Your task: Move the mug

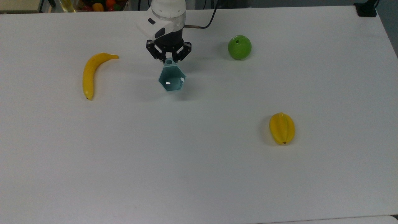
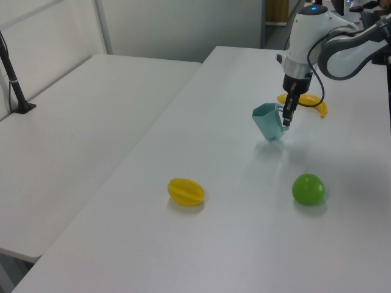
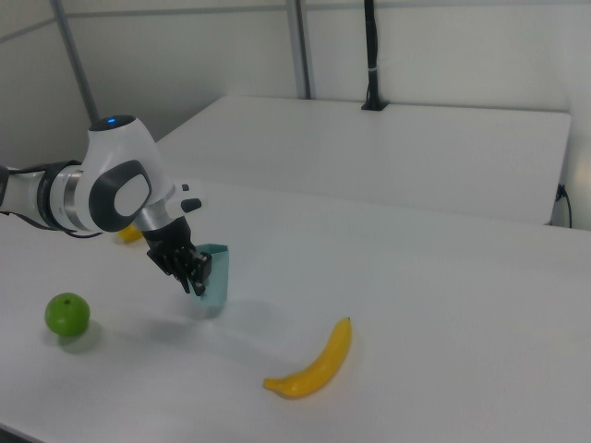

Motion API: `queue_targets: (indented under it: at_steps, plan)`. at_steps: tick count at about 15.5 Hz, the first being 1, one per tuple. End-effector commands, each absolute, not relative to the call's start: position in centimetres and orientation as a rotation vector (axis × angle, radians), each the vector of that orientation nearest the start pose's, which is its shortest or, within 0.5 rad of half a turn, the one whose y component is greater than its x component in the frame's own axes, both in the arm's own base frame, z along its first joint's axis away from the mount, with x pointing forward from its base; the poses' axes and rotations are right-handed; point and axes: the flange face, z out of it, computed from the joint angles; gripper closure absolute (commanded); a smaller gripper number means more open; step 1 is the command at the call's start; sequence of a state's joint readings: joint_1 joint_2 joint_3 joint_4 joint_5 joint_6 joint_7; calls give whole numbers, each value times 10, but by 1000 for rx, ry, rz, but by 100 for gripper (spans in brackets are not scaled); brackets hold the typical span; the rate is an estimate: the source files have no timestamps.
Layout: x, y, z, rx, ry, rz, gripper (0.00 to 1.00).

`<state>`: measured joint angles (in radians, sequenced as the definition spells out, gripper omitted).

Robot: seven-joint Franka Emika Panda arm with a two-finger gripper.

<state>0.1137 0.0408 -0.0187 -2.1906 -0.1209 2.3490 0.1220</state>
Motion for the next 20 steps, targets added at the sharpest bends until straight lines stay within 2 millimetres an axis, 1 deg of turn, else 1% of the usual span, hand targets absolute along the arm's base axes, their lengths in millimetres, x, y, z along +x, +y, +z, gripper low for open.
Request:
queue_targets:
  at_steps: [1, 2, 3, 4, 5, 6, 7, 9, 10, 11, 14, 16, 18, 19, 20]
  plan:
    - [544, 55, 370, -3219, -71, -199, 60]
    - [544, 54, 370, -3221, -72, -195, 41]
    - [543, 55, 369, -3225, -76, -178, 10]
    - [542, 55, 369, -3227, -75, -166, 8]
    - [541, 54, 372, -3230, -72, -152, 2]
    - [539, 56, 374, -3237, -83, -128, 0]
    - [540, 59, 384, -3249, -107, -125, 0]
    - [542, 59, 406, -3286, -135, -68, 0]
    - [548, 60, 426, -3294, -132, -57, 0]
    - [556, 60, 457, -3304, -108, -37, 0]
    - [566, 58, 522, -3297, -28, -59, 0]
    - [566, 45, 564, -3290, 28, -38, 0]
    - [563, 41, 587, -3289, 50, -9, 0]
    - [562, 40, 595, -3282, 58, -2, 0]
    - [560, 42, 597, -3267, 51, 9, 0]
